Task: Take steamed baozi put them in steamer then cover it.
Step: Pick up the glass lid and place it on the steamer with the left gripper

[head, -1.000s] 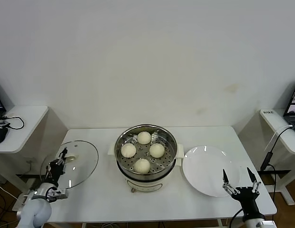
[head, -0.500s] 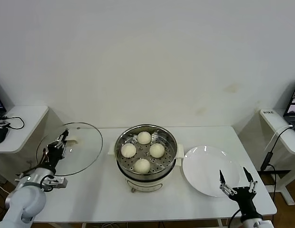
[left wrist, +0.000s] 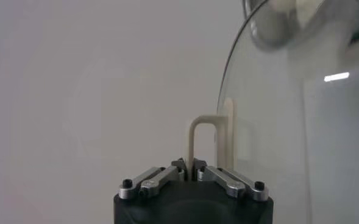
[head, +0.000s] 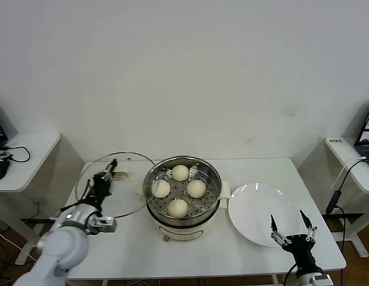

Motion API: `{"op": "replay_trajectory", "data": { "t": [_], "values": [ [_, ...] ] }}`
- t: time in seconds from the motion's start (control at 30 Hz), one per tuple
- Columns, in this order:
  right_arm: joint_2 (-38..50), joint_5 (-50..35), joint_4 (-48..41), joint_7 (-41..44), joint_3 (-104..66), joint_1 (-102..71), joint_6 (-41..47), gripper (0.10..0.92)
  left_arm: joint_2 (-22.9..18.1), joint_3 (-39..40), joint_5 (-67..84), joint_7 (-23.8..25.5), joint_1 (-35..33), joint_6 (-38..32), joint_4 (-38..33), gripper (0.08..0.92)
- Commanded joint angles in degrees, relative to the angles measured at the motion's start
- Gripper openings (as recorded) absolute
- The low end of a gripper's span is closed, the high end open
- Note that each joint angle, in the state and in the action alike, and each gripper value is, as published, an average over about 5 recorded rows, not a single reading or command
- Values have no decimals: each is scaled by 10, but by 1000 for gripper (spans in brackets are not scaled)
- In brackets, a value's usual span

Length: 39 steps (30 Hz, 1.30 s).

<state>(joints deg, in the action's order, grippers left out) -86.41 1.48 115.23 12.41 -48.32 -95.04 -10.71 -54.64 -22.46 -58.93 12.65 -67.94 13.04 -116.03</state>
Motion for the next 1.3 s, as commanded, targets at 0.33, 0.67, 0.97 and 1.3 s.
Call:
{"op": "replay_trajectory", "data": {
  "t": [0.33, 0.67, 0.97, 1.3],
  "values": [
    [-2, 59, -41, -6, 32, 25, 5, 823, -206, 139, -202, 90, 75, 91, -10, 145],
    [-9, 64, -48, -6, 44, 25, 6, 823, -279, 178, -244, 88, 106, 95, 36, 145],
    [-9, 59, -46, -6, 49, 24, 8, 823, -311, 192, -277, 88, 108, 91, 79, 145],
    [-5, 55, -46, -4, 47, 22, 8, 823, -322, 190, -300, 85, 105, 83, 104, 145]
  ]
}}
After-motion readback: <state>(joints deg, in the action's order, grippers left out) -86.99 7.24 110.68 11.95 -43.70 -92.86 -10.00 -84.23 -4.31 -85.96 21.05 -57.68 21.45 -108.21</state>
